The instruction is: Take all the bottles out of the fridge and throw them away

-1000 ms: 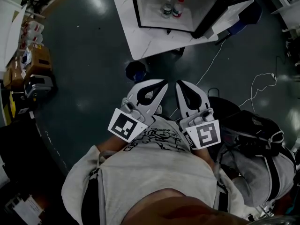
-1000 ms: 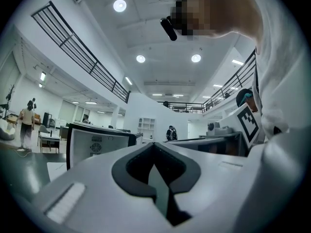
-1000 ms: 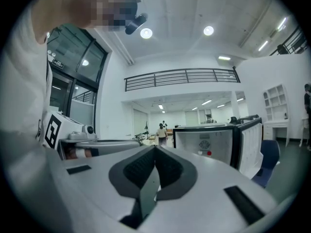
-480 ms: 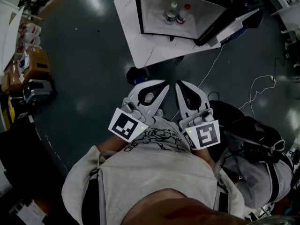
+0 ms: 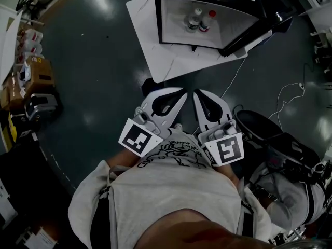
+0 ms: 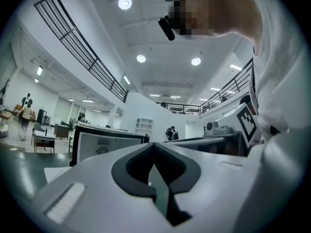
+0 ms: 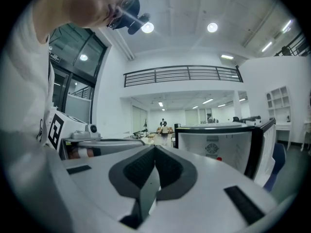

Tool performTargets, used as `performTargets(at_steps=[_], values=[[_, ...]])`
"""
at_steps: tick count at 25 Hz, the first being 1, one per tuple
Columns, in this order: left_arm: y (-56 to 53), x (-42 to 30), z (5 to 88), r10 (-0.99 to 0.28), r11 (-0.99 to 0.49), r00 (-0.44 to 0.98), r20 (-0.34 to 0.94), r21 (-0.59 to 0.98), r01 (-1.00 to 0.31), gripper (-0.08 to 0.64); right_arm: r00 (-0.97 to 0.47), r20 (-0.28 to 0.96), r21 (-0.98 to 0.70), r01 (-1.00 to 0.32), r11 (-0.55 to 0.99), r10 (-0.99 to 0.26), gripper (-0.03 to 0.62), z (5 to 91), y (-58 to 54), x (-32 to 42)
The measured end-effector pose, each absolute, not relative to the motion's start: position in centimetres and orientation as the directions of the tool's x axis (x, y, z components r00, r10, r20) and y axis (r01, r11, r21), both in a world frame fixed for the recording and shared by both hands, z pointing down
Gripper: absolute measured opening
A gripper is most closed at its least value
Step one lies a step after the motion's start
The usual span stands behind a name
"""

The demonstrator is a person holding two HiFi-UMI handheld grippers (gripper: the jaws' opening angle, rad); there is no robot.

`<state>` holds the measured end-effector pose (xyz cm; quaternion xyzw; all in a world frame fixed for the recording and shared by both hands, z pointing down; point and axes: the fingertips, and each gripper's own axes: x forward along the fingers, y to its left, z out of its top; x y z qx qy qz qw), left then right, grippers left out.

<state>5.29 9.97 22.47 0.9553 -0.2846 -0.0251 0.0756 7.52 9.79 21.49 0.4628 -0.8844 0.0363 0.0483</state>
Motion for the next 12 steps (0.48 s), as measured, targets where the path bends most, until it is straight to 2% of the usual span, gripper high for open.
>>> performTargets(at_steps=[12], values=[[7.6, 2.7, 22.5, -0.557, -0.822, 0.830, -0.012, 0.153, -0.549, 0.009, -0.576, 0.113, -0.005, -0.815, 0.579, -0.809, 0.009, 21.2, 7.3, 4.8]])
